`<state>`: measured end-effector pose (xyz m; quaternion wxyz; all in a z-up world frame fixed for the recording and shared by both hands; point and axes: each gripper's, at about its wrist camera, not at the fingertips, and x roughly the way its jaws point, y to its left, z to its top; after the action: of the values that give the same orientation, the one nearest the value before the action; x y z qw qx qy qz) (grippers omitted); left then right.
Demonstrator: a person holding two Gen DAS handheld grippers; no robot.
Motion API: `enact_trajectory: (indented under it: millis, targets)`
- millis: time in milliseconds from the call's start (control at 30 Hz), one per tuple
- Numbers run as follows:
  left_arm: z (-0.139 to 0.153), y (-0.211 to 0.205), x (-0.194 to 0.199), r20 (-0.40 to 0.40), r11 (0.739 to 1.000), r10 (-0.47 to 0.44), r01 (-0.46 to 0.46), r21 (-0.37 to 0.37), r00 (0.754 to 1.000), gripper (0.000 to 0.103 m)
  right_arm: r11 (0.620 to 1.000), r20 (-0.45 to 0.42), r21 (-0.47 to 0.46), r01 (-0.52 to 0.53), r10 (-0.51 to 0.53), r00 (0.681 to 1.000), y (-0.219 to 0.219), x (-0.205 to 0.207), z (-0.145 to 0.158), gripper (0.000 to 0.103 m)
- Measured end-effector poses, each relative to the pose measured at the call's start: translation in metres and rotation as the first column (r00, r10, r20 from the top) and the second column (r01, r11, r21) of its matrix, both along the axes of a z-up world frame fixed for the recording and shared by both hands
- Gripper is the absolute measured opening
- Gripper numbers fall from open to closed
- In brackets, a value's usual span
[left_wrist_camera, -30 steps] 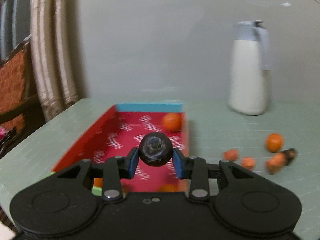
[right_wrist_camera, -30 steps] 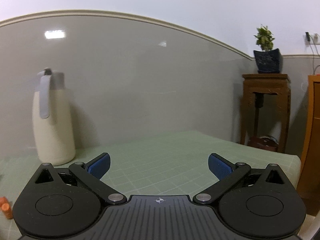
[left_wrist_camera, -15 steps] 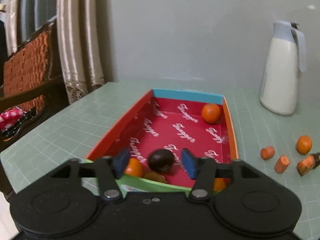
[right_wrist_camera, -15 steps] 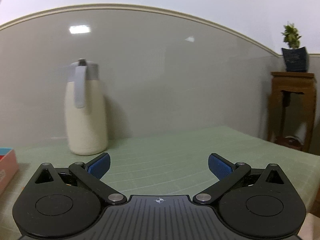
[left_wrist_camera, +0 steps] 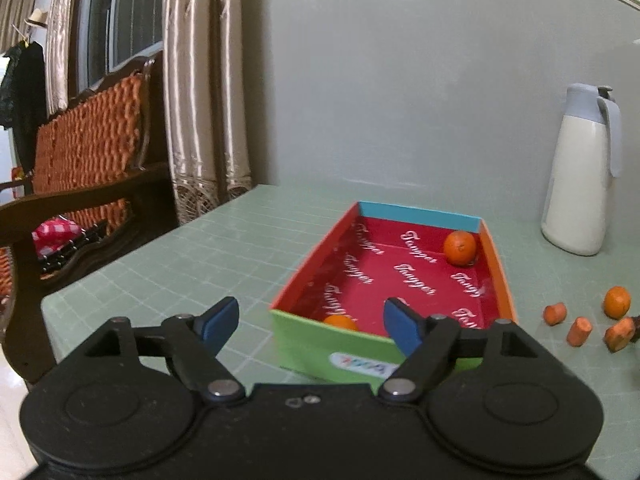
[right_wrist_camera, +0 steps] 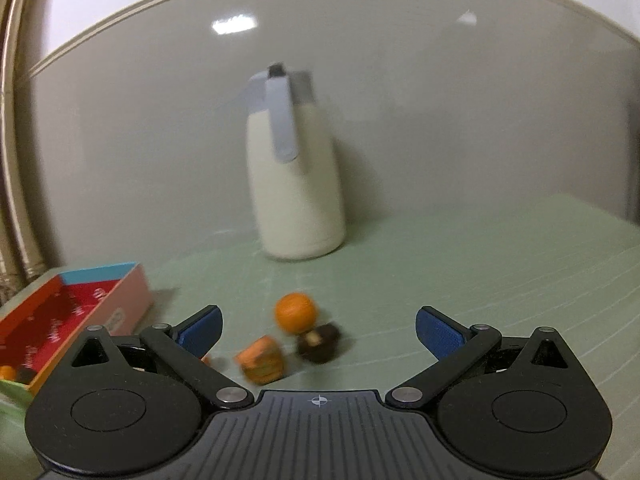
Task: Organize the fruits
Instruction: 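Carry the dark fruit with the left tool into the box and release, then reach the right tool to the pile and grasp the orange-brown chunk, then carry the chunk with the right tool into the box and release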
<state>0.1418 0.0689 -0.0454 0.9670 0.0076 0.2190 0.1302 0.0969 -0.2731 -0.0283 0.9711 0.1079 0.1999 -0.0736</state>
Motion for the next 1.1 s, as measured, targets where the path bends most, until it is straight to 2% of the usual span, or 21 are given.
enact_trajectory:
  millis: [67, 100, 167, 233, 433, 500, 567, 700, 800, 867, 1100]
  targets:
    - [-0.002, 0.004, -0.002, 0.002, 1.000, 0.009, -0.009, 0.009, 1.000, 0.074, 1.000, -0.018, 0.014, -0.017, 0.017, 1.000, 0.005, 0.007, -0.002, 0.102]
    - [-0.002, 0.006, -0.003, 0.002, 1.000, 0.016, -0.016, 0.008, 1.000, 0.074, 0.999, -0.028, 0.023, -0.025, 0.026, 0.999, 0.007, 0.010, -0.003, 0.098]
    - [-0.003, 0.012, -0.005, 0.002, 1.000, 0.029, -0.029, -0.006, 1.000, 0.074, 0.998, -0.062, 0.043, -0.048, 0.050, 0.997, 0.011, 0.018, -0.007, 0.071]
    - [-0.002, 0.018, -0.007, 0.007, 0.999, 0.044, -0.043, -0.013, 0.999, 0.074, 0.997, -0.102, 0.063, -0.052, 0.058, 0.993, 0.013, 0.026, -0.012, 0.071]
    - [-0.002, 0.030, -0.013, 0.014, 0.997, 0.071, -0.071, -0.015, 0.997, 0.076, 0.995, -0.143, 0.085, -0.046, 0.058, 0.988, 0.018, 0.039, -0.020, 0.070]
    - [-0.002, 0.033, -0.014, 0.013, 0.997, 0.076, -0.076, -0.018, 0.997, 0.077, 0.995, -0.156, 0.090, -0.051, 0.065, 0.986, 0.019, 0.042, -0.022, 0.067]
    - [-0.002, 0.035, -0.016, 0.016, 0.996, 0.086, -0.085, -0.022, 0.996, 0.078, 0.993, -0.173, 0.102, -0.059, 0.076, 0.982, 0.020, 0.048, -0.024, 0.054]
    - [0.000, 0.041, -0.018, 0.021, 0.994, 0.103, -0.102, -0.033, 0.994, 0.079, 0.992, -0.203, 0.120, -0.048, 0.072, 0.977, 0.020, 0.054, -0.030, 0.050]
    - [0.000, 0.045, -0.019, 0.020, 0.993, 0.110, -0.109, -0.042, 0.994, 0.080, 0.992, -0.202, 0.115, -0.049, 0.072, 0.977, 0.021, 0.056, -0.030, 0.045]
    - [0.000, 0.046, -0.019, 0.018, 0.993, 0.112, -0.111, -0.043, 0.994, 0.080, 0.992, -0.200, 0.114, -0.053, 0.075, 0.977, 0.021, 0.056, -0.031, 0.038]
    - [-0.001, 0.048, -0.020, 0.015, 0.991, 0.127, -0.126, -0.045, 0.992, 0.081, 0.993, -0.168, 0.100, -0.067, 0.083, 0.982, 0.024, 0.052, -0.030, 0.038]
